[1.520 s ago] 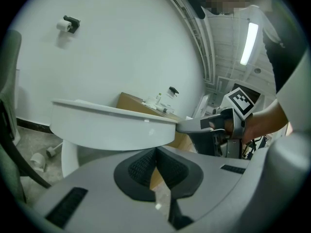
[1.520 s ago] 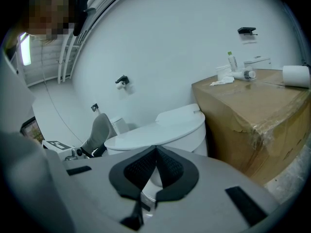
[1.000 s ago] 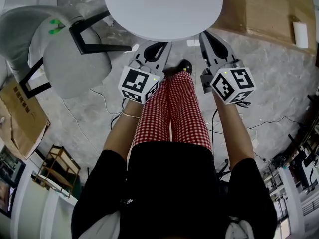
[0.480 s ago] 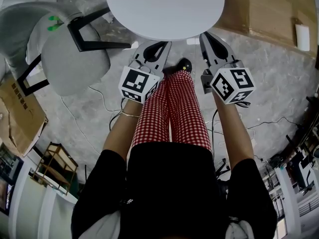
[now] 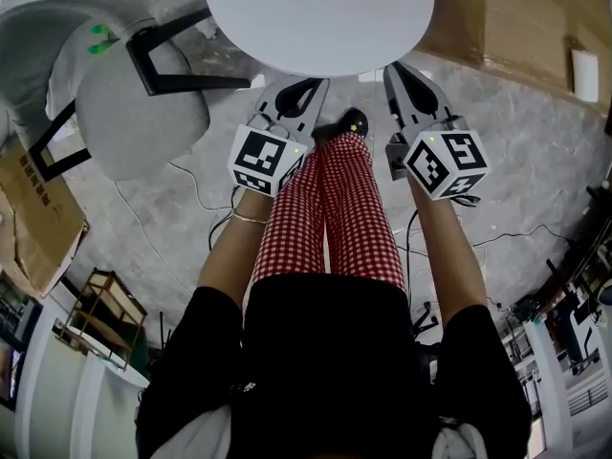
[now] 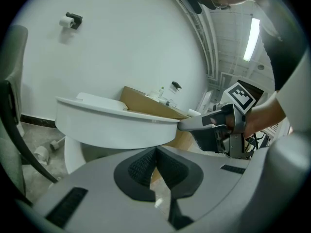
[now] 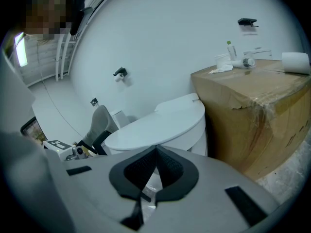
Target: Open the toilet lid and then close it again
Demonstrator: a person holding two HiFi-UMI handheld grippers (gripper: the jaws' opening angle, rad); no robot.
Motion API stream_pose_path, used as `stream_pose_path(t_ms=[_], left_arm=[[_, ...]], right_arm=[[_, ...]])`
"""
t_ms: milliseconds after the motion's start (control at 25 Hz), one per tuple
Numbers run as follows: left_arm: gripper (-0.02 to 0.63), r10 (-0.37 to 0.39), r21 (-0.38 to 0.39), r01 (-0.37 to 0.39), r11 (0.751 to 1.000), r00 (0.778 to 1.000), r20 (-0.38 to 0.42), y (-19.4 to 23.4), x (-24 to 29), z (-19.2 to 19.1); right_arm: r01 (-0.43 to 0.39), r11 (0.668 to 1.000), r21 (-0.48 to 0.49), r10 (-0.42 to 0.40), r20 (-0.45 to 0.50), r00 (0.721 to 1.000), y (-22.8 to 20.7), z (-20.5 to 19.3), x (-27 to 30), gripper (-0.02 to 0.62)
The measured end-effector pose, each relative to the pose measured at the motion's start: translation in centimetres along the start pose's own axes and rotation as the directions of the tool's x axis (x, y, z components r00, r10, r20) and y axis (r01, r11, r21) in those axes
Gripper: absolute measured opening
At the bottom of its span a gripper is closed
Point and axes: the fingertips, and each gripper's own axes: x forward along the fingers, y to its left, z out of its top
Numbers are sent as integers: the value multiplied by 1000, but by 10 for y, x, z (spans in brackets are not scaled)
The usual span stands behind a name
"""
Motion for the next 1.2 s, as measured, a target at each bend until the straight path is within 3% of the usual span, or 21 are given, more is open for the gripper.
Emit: stream_pose_path(t_ms=[1200], left_arm=[[4,28,-37,-30,999,999,-42,8,9,-37]], right_arm=[[-18,1000,2,18,-75,997,-11,-35,12,20]])
